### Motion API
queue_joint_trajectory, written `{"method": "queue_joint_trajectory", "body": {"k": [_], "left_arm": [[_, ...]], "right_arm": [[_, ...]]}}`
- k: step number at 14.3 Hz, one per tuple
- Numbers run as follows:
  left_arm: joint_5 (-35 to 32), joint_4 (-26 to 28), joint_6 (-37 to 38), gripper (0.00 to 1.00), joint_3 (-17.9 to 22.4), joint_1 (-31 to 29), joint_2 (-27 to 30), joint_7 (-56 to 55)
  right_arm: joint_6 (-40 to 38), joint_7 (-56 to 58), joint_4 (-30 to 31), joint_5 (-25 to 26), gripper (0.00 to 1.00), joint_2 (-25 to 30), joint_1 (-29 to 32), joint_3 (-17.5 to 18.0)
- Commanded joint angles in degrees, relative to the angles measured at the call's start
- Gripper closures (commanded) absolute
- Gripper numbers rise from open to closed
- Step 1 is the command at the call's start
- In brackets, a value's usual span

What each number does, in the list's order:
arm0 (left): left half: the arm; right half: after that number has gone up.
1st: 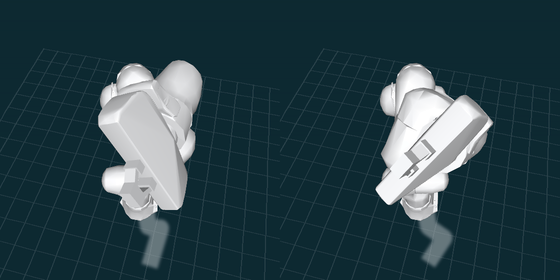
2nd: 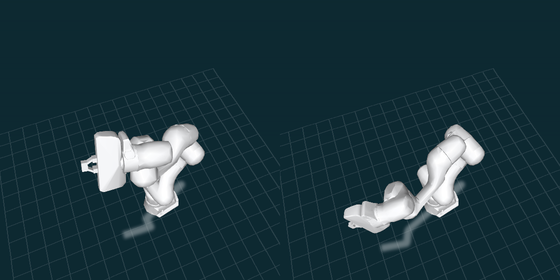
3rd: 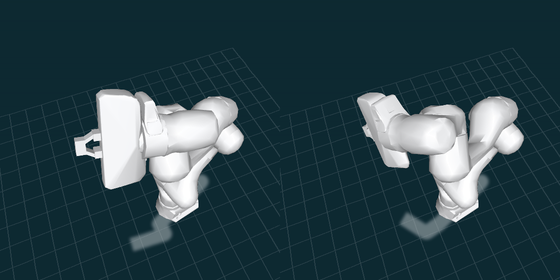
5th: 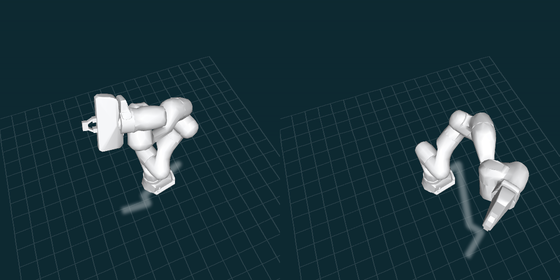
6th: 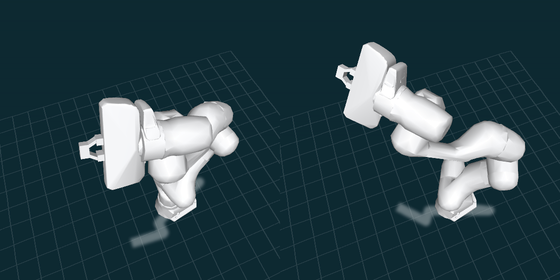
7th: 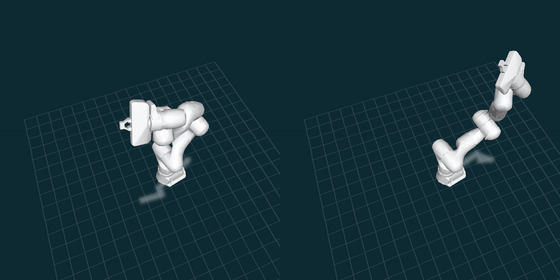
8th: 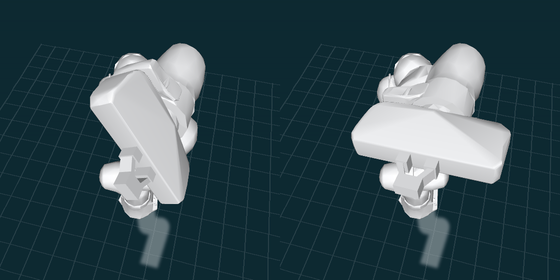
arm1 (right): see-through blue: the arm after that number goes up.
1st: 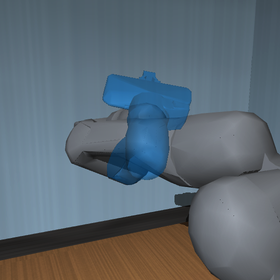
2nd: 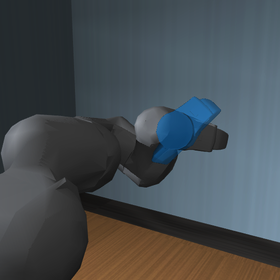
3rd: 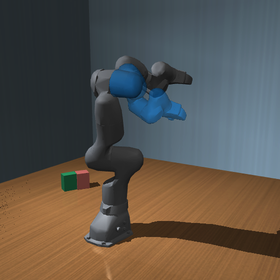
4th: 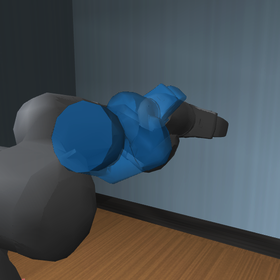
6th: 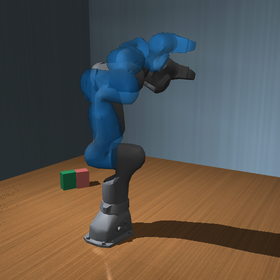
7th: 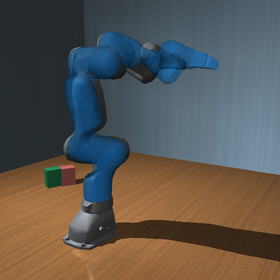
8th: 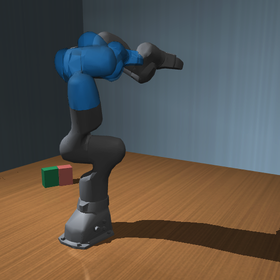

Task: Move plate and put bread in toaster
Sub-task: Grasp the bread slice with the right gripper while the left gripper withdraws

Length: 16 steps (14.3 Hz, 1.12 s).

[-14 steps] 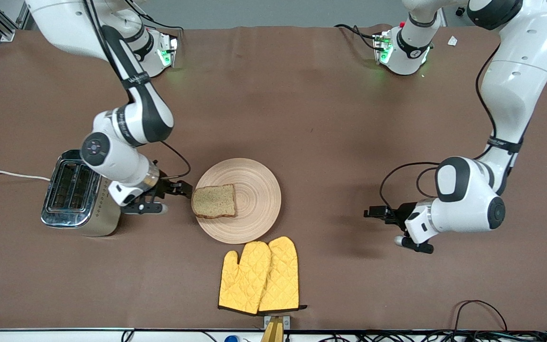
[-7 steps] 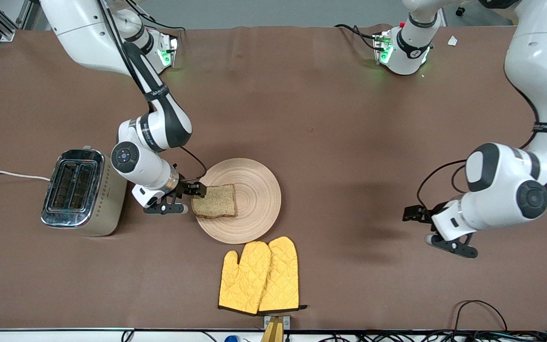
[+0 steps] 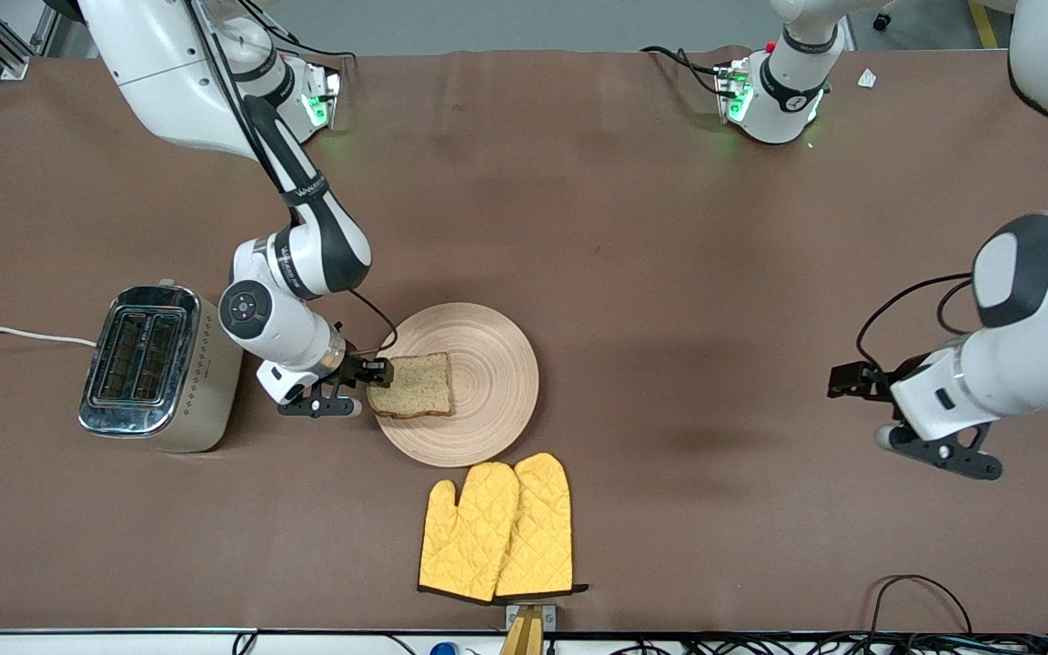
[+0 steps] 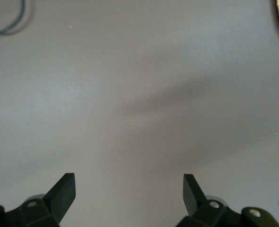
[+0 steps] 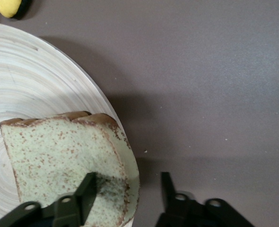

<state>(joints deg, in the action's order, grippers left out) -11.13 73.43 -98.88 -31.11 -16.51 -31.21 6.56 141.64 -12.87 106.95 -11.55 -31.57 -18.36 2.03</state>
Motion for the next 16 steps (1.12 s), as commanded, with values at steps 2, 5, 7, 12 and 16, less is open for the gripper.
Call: {"method": "queue_joint_trajectory", "body": {"k": [2, 5, 7, 12, 16], "left_arm": [[-1.0, 0.3, 3.2, 0.00, 0.1, 0.0, 4.8, -0.5], [-0.7, 0.3, 4.9, 0.00, 0.2, -0.7, 7.5, -0.5], [0.0, 0.3, 5.3, 0.00, 0.4, -0.5, 9.7, -0.5], [4.1, 0.5, 9.2, 0.00, 9.6, 5.8, 15.5, -0.4], [8.7, 0.6, 10.6, 0.00, 21.9, 14.6, 18.6, -0.5]], "right_arm": [[0.0, -0.1, -1.0, -1.4, 0.58, -0.9, -0.6, -0.4], [-0.6, -0.1, -1.0, -1.4, 0.63, -0.8, -0.5, -0.4], [-0.6, -0.1, -1.0, -1.4, 0.63, -0.8, -0.6, -0.4], [-1.2, -0.8, -1.5, -1.4, 0.72, -0.5, -0.7, -0.4], [-1.4, -3.2, -2.1, -1.4, 0.75, -0.2, -1.3, -0.3]]}}
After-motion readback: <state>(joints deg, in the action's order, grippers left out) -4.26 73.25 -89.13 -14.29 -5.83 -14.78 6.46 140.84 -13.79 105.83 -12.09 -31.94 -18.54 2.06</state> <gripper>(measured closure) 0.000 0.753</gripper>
